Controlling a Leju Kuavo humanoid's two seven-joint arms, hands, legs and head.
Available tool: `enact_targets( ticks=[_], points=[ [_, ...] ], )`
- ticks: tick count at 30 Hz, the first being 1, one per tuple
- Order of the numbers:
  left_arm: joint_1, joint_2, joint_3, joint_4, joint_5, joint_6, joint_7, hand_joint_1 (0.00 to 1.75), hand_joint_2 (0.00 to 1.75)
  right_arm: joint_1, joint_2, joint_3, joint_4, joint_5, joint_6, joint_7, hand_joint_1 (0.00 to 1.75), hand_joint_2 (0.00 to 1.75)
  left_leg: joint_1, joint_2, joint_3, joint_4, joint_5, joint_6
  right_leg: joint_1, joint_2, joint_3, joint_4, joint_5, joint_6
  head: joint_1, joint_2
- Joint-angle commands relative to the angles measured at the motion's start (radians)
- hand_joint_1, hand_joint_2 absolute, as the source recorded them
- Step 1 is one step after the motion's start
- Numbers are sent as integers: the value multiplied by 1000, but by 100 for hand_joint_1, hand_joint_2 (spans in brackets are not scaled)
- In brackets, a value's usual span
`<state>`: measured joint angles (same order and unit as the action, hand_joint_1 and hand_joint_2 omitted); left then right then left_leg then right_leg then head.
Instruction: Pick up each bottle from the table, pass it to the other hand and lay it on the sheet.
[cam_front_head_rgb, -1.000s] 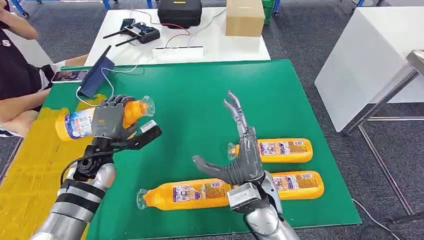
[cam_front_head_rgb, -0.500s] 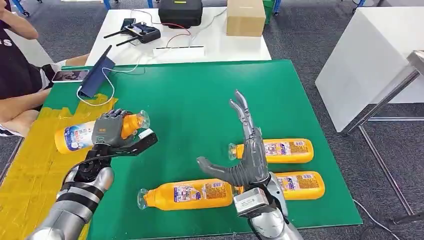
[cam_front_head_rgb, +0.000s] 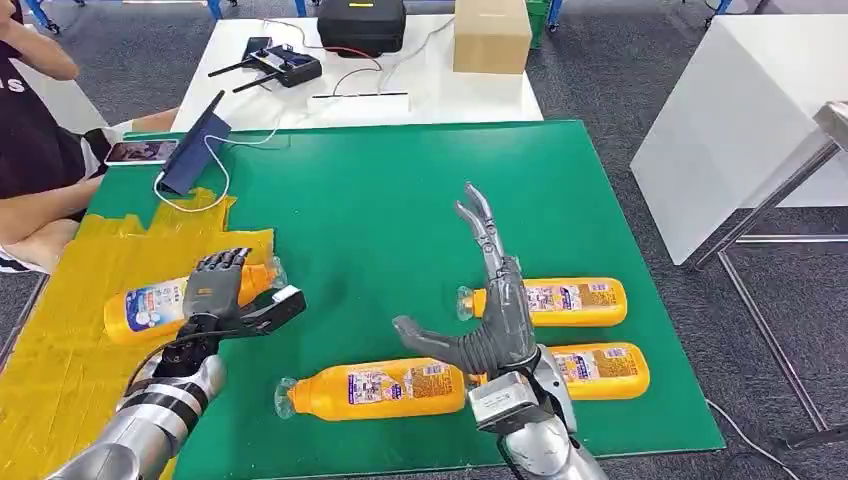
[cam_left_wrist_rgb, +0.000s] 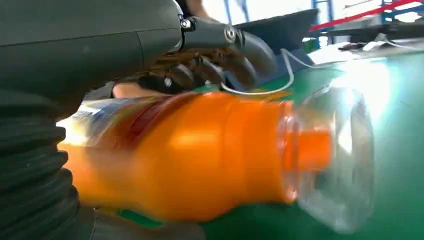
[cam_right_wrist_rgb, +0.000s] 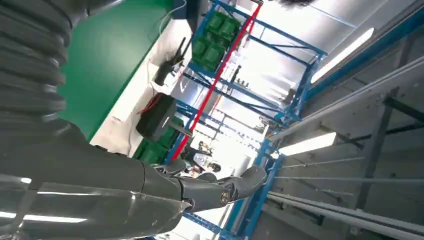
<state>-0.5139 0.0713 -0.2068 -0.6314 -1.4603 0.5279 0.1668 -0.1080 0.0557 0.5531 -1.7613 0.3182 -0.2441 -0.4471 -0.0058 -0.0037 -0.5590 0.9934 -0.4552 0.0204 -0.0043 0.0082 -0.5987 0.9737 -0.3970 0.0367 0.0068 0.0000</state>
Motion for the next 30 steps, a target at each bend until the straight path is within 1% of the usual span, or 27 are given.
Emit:
enact_targets(
  ticks=[1, 4, 6, 11, 14, 16, 19, 22, 24, 27, 28, 30],
  points=[
    [-14, -52, 81, 151, 46, -21, -41, 0, 175, -23, -19, -6, 74, -3, 1, 7, 0, 175, 0, 0, 4, -1, 0, -1, 0, 0, 4, -1, 0, 0, 0, 0],
    [-11, -58, 92, 166, 65, -57, -58, 0, 175, -26, -15, -8, 76, -9, 6, 11, 0, 175, 0, 0, 5, -1, 0, -1, 0, 0, 5, -2, 0, 0, 0, 0],
    [-5, -65, 116, 168, 112, -57, -105, 0, 175, -27, -12, -12, 79, -14, 7, 12, 0, 175, 1, 2, 9, -2, -1, -2, 1, 1, 9, -3, 0, -1, 0, 0],
    [-5, -65, 116, 168, 112, -57, -105, 0, 175, -27, -12, -12, 79, -14, 7, 12, 0, 175, 0, 0, 9, -2, 0, -1, 0, 0, 9, -2, 0, 0, 0, 0],
    [11, -79, 148, 137, 197, -35, -185, 0, 175, -27, -11, -14, 86, -16, 6, 11, 0, 175, 1, 1, 10, -2, 0, -1, 1, 1, 10, -2, 0, 0, 0, 0],
    [32, -92, 169, 87, 284, -2, -271, 0, 175, -27, -13, -14, 92, -17, 3, 10, 0, 175, 2, 2, 12, -2, -1, -2, 1, 1, 12, -4, 1, -1, 0, 0],
    [67, -105, 182, -4, 407, 36, -360, 0, 175, -24, -16, -12, 98, -17, -4, 6, 0, 175, 0, 0, 10, -2, 0, -1, 0, -1, 11, -2, 0, 0, 0, 0],
    [134, -125, 199, -187, 637, 15, -500, 0, 175, -18, -33, 0, 106, 6, 0, 10, 0, 175, 1, -1, 10, -1, -1, -1, 1, -2, 11, -2, 0, 0, 0, 0],
    [175, -130, 194, -303, 738, -6, -539, 0, 175, -13, -46, 11, 114, 44, 4, 20, 0, 175, 1, -1, 9, 0, -1, -1, 1, -2, 10, -2, 0, 0, 0, 0],
    [226, -129, 180, -447, 834, -28, -556, 0, 175, -6, -73, 38, 128, 114, 26, 45, 0, 175, 1, 0, 8, 0, -1, -1, 1, -1, 9, -2, -1, 0, 0, 0],
    [236, -128, 178, -476, 855, -37, -559, 0, 175, -6, -84, 49, 136, 139, 37, 56, 0, 175, 2, 0, 8, 0, -2, -1, 2, -2, 9, -2, -1, 0, 0, 0],
    [241, -126, 174, -488, 856, -40, -558, 0, 175, -1, -84, 49, 141, 139, 36, 55, 0, 175, 2, 0, 7, 0, -2, -1, 2, -2, 8, -2, -1, -1, 0, 0]
  ],
)
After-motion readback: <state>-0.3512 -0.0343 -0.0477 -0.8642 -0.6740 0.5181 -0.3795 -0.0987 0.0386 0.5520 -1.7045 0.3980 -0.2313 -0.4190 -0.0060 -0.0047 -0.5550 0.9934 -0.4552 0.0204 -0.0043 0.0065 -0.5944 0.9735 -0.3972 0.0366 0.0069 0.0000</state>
